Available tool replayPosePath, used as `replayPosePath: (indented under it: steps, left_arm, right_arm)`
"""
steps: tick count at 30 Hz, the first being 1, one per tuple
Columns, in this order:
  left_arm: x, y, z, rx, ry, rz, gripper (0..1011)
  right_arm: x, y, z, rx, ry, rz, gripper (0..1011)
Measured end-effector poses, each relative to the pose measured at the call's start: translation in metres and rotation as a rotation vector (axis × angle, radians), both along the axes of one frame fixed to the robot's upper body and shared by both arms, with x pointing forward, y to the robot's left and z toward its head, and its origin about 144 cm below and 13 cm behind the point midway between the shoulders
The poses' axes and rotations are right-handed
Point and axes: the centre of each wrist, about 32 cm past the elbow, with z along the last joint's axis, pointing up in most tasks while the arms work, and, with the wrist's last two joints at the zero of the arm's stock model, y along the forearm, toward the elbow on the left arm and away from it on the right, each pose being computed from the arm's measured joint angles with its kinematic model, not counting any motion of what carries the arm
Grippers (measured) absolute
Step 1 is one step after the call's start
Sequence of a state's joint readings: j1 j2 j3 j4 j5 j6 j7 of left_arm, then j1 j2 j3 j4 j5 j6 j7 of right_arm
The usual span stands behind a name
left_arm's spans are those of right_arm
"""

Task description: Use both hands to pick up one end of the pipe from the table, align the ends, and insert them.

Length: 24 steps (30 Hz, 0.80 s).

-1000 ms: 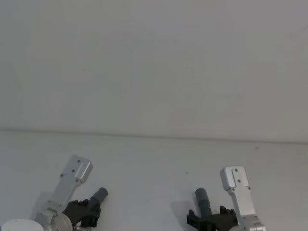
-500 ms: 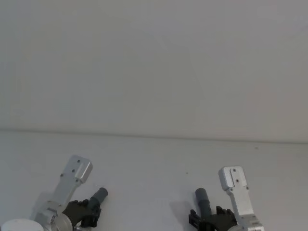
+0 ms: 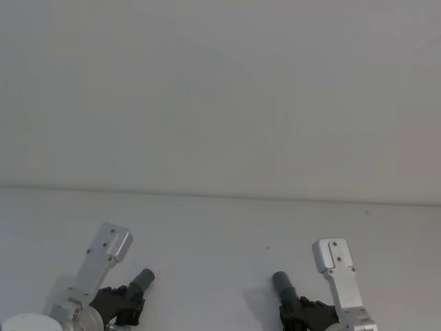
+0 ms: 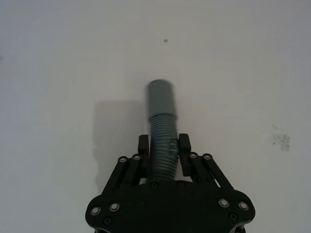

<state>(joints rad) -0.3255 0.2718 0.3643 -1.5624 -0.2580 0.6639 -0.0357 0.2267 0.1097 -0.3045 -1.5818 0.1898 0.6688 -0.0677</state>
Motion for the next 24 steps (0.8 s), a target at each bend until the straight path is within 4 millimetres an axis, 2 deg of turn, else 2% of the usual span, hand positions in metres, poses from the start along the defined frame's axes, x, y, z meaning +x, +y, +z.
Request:
replayPosePath:
  steps: [4, 9, 24]
  left_arm:
    - [0.0000, 0.0000, 0.0000, 0.000, 0.000, 0.000, 292]
    - [0.0000, 0.0000, 0.0000, 0.000, 0.000, 0.000, 292]
    - [0.0000, 0.0000, 0.0000, 0.000, 0.000, 0.000, 292]
  right_arm:
    - [0.0001, 0.0001, 0.0000, 0.000, 0.000, 0.000, 275]
    - [0.0002, 0.0001, 0.0000, 0.000, -0.001, 0.000, 236]
    - [0.0003, 0.0000, -0.0001, -0.001, 0.000, 0.000, 225]
